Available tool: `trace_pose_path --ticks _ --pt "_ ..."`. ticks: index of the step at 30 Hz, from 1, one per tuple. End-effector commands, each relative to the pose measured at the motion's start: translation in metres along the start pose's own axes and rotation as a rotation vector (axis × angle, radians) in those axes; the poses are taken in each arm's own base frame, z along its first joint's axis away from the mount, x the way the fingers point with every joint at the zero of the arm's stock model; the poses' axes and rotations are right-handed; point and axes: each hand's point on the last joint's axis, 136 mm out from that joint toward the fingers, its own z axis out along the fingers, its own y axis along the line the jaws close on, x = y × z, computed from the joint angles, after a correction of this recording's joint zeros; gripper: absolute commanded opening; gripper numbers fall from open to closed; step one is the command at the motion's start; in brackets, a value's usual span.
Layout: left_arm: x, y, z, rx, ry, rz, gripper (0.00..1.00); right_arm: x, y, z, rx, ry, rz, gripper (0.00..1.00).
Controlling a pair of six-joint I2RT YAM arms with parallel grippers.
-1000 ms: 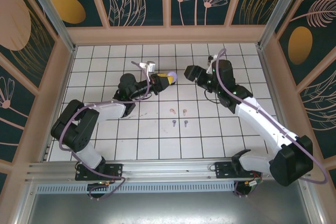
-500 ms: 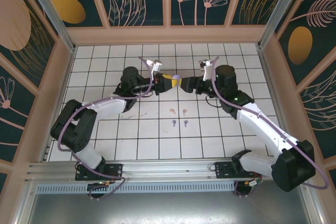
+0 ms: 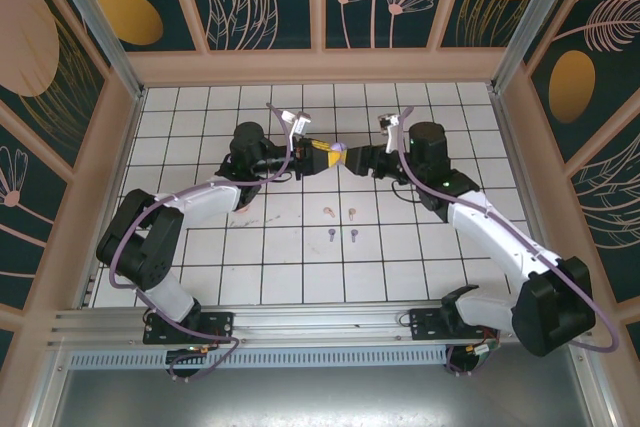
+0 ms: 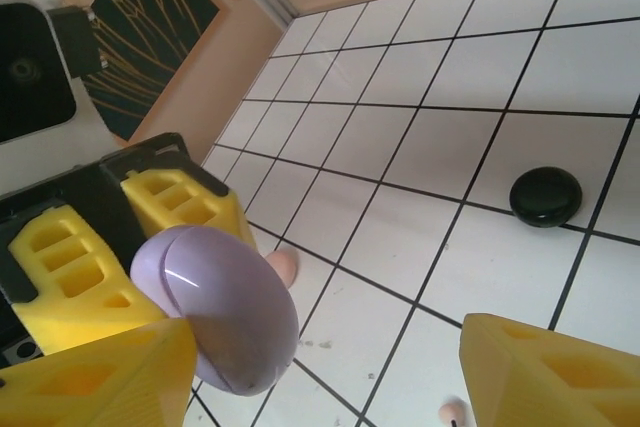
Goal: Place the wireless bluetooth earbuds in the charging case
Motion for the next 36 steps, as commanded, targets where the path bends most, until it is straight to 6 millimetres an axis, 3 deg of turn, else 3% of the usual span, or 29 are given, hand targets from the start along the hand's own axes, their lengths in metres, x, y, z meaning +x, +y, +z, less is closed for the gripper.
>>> trace_pose_path --ticks 1,6,17,24,36 --pt "-0.007 -0.015 0.000 0.056 0.009 0.042 0.00 -0.009 -0.023 0.000 0.052 -0.049 0.022 0.69" --pt "-0.006 -0.018 -0.002 0.059 0.006 0.047 0.00 -0.005 -0.042 -0.005 0.098 -0.044 0.067 0.66" --pt "-0.004 -0.015 -0.002 0.057 -0.004 0.043 0.00 0.003 0.000 -0.038 -0.022 -0.068 0.076 0.67" --pt "-0.004 -0.013 -0.001 0.056 -0.003 0.039 0.00 -0.011 0.019 -0.032 -0.055 -0.084 0.057 0.68" --pt "-0.003 -0.011 0.000 0.062 -0.003 0.029 0.00 -0.020 0.032 -0.015 -0.091 -0.064 0.020 0.68"
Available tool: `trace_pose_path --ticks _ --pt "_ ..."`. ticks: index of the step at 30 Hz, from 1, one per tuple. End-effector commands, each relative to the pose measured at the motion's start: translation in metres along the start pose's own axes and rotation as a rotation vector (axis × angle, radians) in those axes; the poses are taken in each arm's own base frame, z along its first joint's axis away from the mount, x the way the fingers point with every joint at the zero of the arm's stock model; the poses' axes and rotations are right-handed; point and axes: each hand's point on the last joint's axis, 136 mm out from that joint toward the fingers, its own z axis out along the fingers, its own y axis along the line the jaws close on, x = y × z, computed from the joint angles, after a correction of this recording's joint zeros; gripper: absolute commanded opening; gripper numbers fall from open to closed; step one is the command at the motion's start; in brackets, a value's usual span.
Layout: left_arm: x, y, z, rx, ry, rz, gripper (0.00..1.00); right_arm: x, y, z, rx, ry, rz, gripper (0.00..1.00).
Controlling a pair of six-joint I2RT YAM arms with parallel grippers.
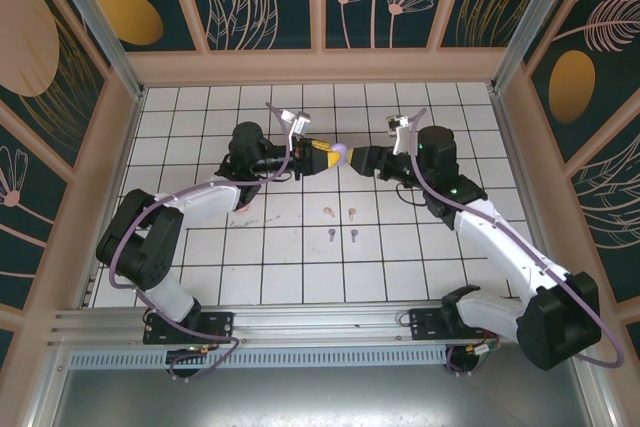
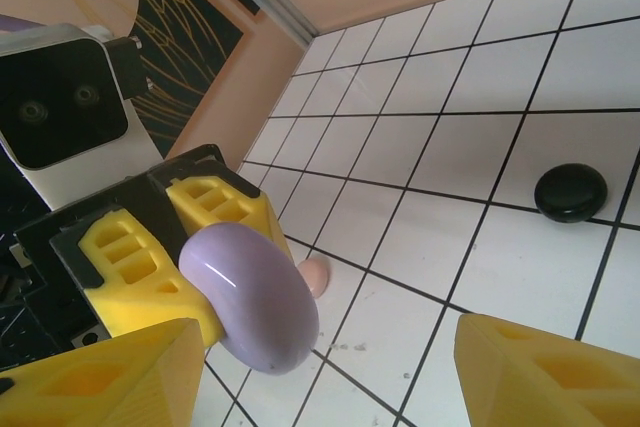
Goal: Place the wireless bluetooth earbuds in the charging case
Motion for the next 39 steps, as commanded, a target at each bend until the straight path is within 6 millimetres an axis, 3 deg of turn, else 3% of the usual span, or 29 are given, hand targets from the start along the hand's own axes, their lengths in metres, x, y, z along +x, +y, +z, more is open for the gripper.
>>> trace_pose_path --ticks 1,7,15,19,25,34,39 --pt "-0.001 -0.004 0.001 0.032 -0.002 0.019 0.00 -0.017 0.019 0.003 -0.048 -0.030 -0.042 0.68" --pt "-0.003 -0.006 0.002 0.038 -0.004 0.025 0.00 -0.016 0.011 0.015 -0.026 -0.011 -0.045 0.68" --pt "-0.009 -0.015 0.001 0.055 -0.007 0.039 0.00 -0.004 -0.033 0.024 0.069 0.007 0.001 0.63" --pt "-0.010 -0.019 -0.001 0.059 -0.009 0.046 0.00 0.001 -0.045 0.023 0.082 0.004 0.028 0.61" --pt "-0.009 -0.021 -0.002 0.058 -0.012 0.048 0.00 0.001 -0.043 0.024 0.070 0.014 0.034 0.60" --pt "-0.008 -0.020 -0.001 0.062 -0.007 0.044 0.00 0.007 -0.017 -0.010 0.035 0.009 -0.033 0.61" --pt "-0.011 -0.024 -0.001 0.075 -0.002 0.044 0.00 0.013 -0.011 -0.011 0.000 0.036 -0.050 0.58"
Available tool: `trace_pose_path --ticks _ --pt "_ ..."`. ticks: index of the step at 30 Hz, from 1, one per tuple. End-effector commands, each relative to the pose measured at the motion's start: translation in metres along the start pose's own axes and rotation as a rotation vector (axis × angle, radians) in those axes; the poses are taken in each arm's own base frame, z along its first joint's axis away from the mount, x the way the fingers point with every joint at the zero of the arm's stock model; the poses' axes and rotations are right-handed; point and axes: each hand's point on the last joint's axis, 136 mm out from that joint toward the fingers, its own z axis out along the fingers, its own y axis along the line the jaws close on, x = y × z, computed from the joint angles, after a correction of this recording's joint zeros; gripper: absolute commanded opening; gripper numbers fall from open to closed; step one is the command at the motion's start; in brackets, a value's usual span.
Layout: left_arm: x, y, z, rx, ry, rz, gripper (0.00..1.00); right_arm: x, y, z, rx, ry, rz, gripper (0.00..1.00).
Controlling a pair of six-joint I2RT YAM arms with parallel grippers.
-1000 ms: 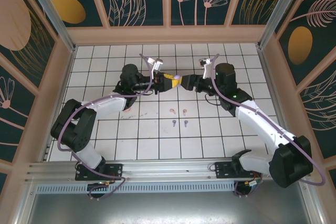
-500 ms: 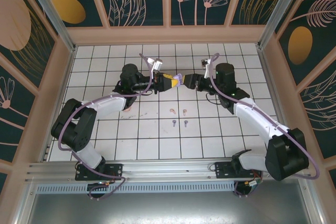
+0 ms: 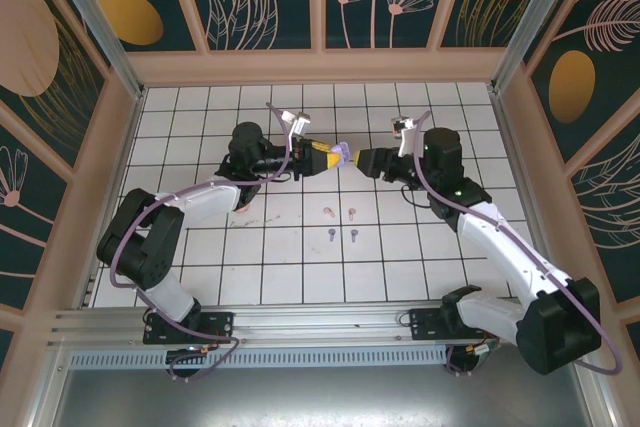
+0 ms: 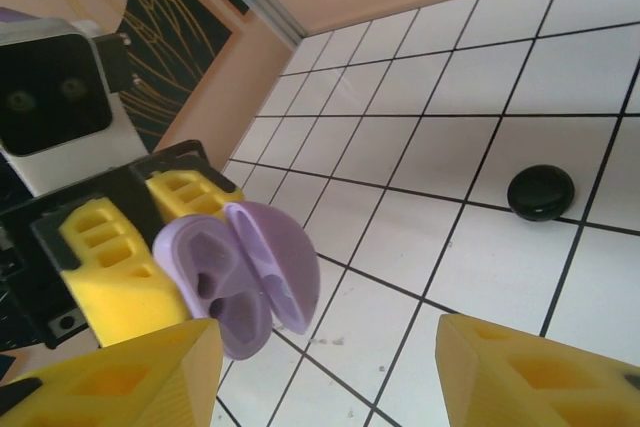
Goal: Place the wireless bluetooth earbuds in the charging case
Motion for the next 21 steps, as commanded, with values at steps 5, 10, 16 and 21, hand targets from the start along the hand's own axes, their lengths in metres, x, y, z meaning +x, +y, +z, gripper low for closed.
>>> trace_pose_path --ticks 5,10,16,21 --pt "-0.015 -0.025 0.000 0.061 -0.013 0.061 0.00 0.007 0.002 0.009 -0.027 0.051 -0.029 0.53" --pt "-0.016 -0.026 0.000 0.061 -0.013 0.064 0.00 0.004 0.004 0.018 -0.030 0.063 -0.039 0.51" --pt "-0.018 -0.025 0.002 0.061 -0.012 0.063 0.00 0.000 0.006 0.026 -0.031 0.066 -0.047 0.50" --pt "-0.017 -0.024 0.003 0.063 -0.009 0.062 0.00 -0.002 0.004 0.029 -0.025 0.064 -0.046 0.48"
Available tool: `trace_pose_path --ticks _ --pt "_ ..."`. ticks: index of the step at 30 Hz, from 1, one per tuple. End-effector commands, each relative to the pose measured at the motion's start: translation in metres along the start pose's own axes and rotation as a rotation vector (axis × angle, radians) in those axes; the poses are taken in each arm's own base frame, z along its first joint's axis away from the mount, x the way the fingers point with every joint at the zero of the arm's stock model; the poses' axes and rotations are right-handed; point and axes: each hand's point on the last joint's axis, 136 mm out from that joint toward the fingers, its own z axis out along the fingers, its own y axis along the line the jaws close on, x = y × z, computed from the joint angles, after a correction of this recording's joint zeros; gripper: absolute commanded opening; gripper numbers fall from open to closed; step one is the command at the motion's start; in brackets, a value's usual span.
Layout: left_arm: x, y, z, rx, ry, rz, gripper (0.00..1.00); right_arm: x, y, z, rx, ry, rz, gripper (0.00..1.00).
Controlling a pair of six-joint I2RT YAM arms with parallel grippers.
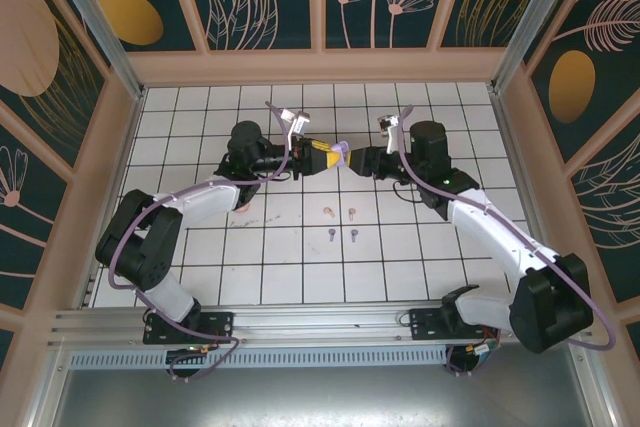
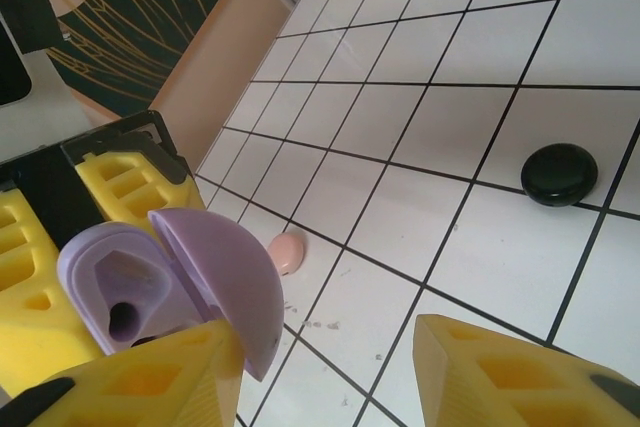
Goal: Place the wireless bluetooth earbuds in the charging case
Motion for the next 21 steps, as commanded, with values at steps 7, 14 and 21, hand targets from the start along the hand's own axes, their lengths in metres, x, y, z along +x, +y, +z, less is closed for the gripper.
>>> trace_pose_path --ticks 7,14,21 --pt "-0.013 -0.021 0.005 0.060 -0.002 0.053 0.00 -0.017 0.009 0.008 -0.024 -0.022 -0.040 0.45" --pt "-0.010 -0.021 0.007 0.062 0.005 0.047 0.00 -0.021 0.011 0.011 -0.023 -0.025 -0.044 0.39" --pt "-0.008 -0.020 0.007 0.061 0.006 0.043 0.00 -0.024 0.015 0.012 -0.034 -0.030 -0.047 0.23"
